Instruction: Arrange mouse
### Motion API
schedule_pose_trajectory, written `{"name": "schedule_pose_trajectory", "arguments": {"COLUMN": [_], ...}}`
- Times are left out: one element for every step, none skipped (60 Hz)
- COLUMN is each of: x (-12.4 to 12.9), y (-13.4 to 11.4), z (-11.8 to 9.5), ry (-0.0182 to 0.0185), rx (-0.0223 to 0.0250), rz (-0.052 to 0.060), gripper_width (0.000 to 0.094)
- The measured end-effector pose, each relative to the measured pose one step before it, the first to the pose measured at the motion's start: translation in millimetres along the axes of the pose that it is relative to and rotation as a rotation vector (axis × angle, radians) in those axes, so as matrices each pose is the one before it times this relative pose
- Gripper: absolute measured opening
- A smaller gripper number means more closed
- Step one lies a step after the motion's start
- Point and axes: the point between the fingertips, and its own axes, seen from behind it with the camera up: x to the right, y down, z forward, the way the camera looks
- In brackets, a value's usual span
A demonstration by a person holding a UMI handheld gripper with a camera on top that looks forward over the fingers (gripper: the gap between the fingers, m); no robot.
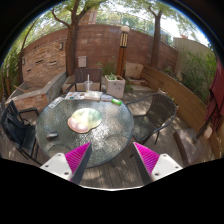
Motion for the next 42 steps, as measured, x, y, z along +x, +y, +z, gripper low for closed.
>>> {"name": "schedule_pose_trajectory", "arguments": {"x": [-0.41, -0.37, -0.09, -0.26, -0.37, -0.62, -0.69, -3.99, -0.92, -0.89, -1.36, -1.99, -2.19, -2.82, -3.36, -3.21, -3.62, -3.85, -5.04, -5.73, -6.53, -6.68, -7.56, -7.48, -9.00, -9.45, -10.13, -10.16, -10.34, -9.86, -10.30, -10.59, -10.63, -10.69, -10.39, -10.73, -11.23, -10.92, -10.94, -10.36, -9.43, -8.95], "y": [0.81, 0.99, 1.31, 1.54, 1.85, 2.54, 3.28, 3.90, 4.77, 5.02, 4.85, 4.53, 5.62, 5.81, 5.93, 6.01, 6.50, 6.02, 6.11, 5.55, 5.94, 5.26, 5.59, 6.40, 3.75, 3.70, 3.25, 2.73, 1.74, 2.16, 0.53, -0.65, -1.78, -2.51, -2.02, -3.36, -3.46, -3.66, -3.28, -3.50, -4.22, -4.40], "z": [0.30, 0.53, 0.60, 0.88, 0.91, 0.92, 1.05, 1.08, 1.33, 1.51, 1.72, 1.96, 1.52, 2.25, 2.28, 1.72, 1.90, 2.40, 2.64, 2.52, 3.14, 3.49, 3.75, 4.48, 2.51, 3.97, 4.12, 4.93, 4.65, 5.62, 5.18, 5.44, 5.26, 6.24, 5.91, 6.51, 6.62, 6.69, 7.43, 7.60, 8.16, 8.36], "ry": [-0.00022, -0.00016, -0.00011, -0.00038, -0.00040, -0.00025, 0.00024, -0.00156, -0.00010, -0.00132, -0.00173, -0.00242, -0.00285, -0.00366, -0.00383, -0.00328, -0.00316, -0.00297, -0.00410, -0.00571, -0.00785, -0.00739, -0.00781, -0.00857, -0.01055, -0.01270, -0.01372, -0.01382, -0.01258, -0.01204, -0.01180, -0.01269, -0.01347, -0.01373, -0.01297, -0.01303, -0.01403, -0.01513, -0.01492, -0.01371, -0.01176, -0.00961], "rx": [-0.00193, -0.00219, -0.00277, -0.00293, -0.00344, -0.00451, -0.00532, -0.00525, -0.00632, -0.00542, -0.00533, -0.00602, -0.00675, -0.00780, -0.00797, -0.00843, -0.00871, -0.00884, -0.00812, -0.00695, -0.00649, -0.00703, -0.00770, -0.00683, -0.00841, -0.00589, -0.00489, -0.00393, -0.00298, -0.00118, -0.00099, 0.00066, 0.00286, 0.00398, 0.00506, 0.00596, 0.00703, 0.00731, 0.00707, 0.00756, 0.00867, 0.00940], "rz": [0.0015, 0.0010, 0.0002, -0.0010, -0.0016, -0.0018, -0.0019, -0.0002, -0.0020, -0.0020, -0.0017, -0.0018, -0.0022, -0.0031, -0.0042, -0.0046, -0.0053, -0.0059, -0.0057, -0.0055, -0.0051, -0.0052, -0.0054, -0.0054, -0.0061, -0.0062, -0.0062, -0.0061, -0.0056, -0.0048, -0.0050, -0.0047, -0.0039, -0.0035, -0.0028, -0.0019, -0.0011, -0.0008, -0.0001, 0.0012, 0.0011, 0.0010], "gripper_width": [0.0853, 0.0854, 0.0854, 0.0854, 0.0852, 0.0852, 0.0853, 0.0852, 0.0851, 0.0852, 0.0853, 0.0853, 0.0854, 0.0853, 0.0852, 0.0851, 0.0851, 0.0853, 0.0853, 0.0857, 0.0858, 0.0851, 0.0850, 0.0851, 0.0850, 0.0849, 0.0850, 0.0849, 0.0851, 0.0848, 0.0847, 0.0849, 0.0849, 0.0851, 0.0852, 0.0858, 0.0861, 0.0860, 0.0858, 0.0853, 0.0853, 0.0854]}}
